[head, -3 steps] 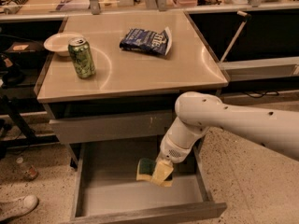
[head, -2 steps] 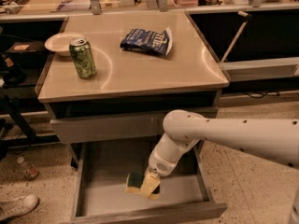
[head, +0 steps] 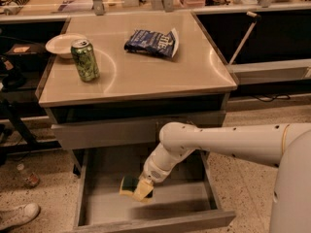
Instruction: Place sponge into middle drawer
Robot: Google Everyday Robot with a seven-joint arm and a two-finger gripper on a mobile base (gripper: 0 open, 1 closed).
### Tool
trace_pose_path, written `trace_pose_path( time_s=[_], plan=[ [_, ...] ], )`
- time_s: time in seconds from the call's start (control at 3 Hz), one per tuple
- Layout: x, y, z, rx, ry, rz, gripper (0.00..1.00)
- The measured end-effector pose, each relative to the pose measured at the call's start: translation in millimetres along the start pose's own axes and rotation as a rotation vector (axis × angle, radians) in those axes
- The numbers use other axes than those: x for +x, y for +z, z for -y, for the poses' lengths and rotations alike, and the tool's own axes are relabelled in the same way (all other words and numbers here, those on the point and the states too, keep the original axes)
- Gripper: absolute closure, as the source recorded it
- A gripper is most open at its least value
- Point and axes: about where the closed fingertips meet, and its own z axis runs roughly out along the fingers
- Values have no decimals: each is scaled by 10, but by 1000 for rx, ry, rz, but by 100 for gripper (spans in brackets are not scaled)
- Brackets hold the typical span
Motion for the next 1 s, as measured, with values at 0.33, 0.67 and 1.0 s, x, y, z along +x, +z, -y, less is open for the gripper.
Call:
trace_pose_path(
  time_s=[0.33,0.67,1.0],
  plan=[
    [-73,44,210,58,-1,18,100],
    [-2,192,387,91,29,21,100],
    [143,325,579,116,76,34,100]
  ],
)
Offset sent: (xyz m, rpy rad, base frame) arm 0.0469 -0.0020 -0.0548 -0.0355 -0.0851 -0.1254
